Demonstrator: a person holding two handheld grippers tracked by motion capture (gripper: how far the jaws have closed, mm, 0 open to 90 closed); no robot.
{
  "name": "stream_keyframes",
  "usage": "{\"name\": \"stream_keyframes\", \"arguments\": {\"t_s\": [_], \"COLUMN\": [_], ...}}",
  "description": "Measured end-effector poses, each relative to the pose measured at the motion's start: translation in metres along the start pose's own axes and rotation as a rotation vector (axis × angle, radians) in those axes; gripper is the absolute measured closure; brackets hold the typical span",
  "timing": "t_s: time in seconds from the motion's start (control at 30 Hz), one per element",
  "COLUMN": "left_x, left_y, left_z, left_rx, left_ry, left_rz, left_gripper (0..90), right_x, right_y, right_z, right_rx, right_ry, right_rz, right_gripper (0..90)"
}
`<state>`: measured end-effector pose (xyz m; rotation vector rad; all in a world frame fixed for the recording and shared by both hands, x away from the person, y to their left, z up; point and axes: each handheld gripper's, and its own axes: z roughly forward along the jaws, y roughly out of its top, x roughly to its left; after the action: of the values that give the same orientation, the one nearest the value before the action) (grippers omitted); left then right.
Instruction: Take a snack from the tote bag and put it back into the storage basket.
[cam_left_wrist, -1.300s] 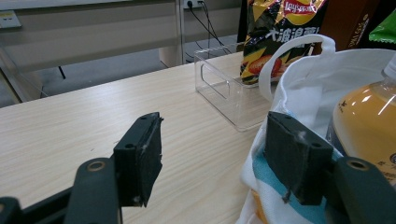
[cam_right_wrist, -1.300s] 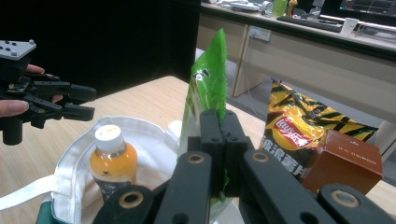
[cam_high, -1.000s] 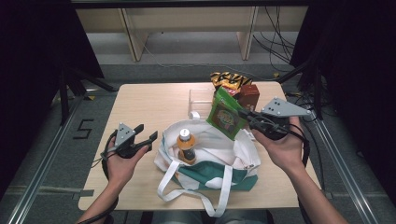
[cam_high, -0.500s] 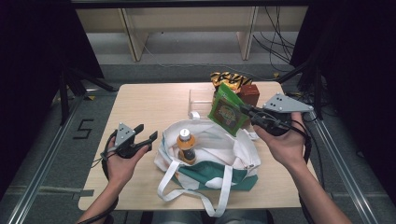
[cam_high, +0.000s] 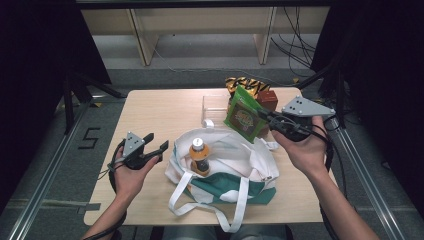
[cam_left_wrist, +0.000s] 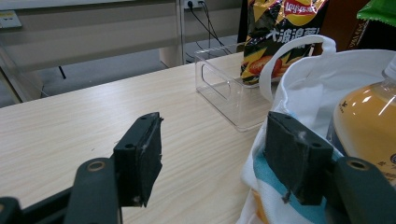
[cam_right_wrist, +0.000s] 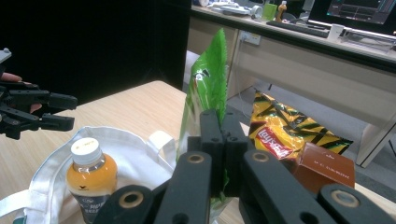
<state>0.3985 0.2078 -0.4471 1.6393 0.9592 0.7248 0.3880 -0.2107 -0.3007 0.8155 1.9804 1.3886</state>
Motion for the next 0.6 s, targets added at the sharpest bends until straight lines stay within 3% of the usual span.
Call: {"name": "stream_keyframes", "arguments": {"t_s": [0.03, 0.1, 0.6], "left_x": [0.0, 0.0002, 0.0001], "left_y": [0.0, 0.0, 0.0002], "left_z": [0.0, 0.0, -0.0009], "left_rx": [0.0, 0.0, 0.006], "left_ry": [0.001, 0.0, 0.006], "left_rz": [0.0, 0.0, 0.0], "left_gripper": [36.4, 36.5, 36.4], "right_x": [-0.0015, -0.0005, -0.0065], "right_y": [0.0003, 0.0005, 0.0036], "right_z": [0.0004, 0.0008, 0.0057], "right_rx": [-0.005, 0.004, 0.01], "right_ry": [-0.008, -0.001, -0.009], "right_rz": [-0.015, 0.013, 0.006], "right_gripper": [90.0, 90.0, 90.0]}}
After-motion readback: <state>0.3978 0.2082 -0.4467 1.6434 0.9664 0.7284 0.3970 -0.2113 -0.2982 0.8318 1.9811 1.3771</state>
